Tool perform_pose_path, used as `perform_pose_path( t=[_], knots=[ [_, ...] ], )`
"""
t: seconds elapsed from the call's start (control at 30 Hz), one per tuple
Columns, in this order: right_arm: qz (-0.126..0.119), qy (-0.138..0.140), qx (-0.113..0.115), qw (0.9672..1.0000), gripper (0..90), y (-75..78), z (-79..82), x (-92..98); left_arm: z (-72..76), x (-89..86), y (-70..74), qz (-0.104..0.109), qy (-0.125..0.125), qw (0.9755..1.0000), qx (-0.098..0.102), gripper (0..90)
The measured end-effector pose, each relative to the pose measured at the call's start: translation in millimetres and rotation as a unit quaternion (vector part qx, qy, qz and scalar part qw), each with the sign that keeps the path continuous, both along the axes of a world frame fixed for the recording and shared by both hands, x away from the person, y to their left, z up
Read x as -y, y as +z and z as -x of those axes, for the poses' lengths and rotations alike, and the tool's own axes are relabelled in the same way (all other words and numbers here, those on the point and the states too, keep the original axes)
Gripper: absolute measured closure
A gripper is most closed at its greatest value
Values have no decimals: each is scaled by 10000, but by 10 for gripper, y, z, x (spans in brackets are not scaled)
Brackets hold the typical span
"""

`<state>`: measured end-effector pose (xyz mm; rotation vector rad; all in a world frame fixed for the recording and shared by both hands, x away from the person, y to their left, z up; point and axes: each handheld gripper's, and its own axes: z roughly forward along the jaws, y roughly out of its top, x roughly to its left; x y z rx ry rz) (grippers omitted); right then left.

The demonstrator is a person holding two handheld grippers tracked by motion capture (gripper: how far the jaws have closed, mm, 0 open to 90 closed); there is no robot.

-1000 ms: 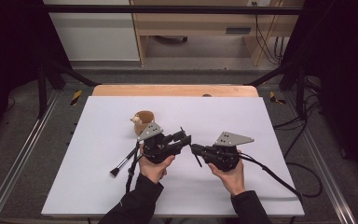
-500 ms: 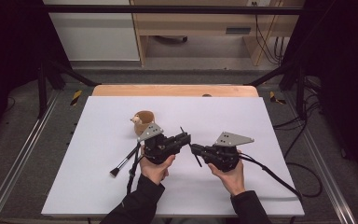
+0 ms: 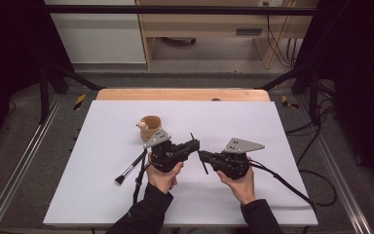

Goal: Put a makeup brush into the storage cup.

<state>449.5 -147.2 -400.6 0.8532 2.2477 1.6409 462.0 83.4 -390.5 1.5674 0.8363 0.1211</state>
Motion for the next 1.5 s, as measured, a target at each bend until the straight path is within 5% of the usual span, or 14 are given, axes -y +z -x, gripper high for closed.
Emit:
perform_pose_path(
  t=[0.6,1.5],
  knots=[
    [-11,41,-20,10000,820,8,-6,0,40,6,29,-82,-7,9998,157,849],
    [329,-648,88,9973,325,42,-59,144,64,-343,185,-537,200,9964,622,847]
  ],
)
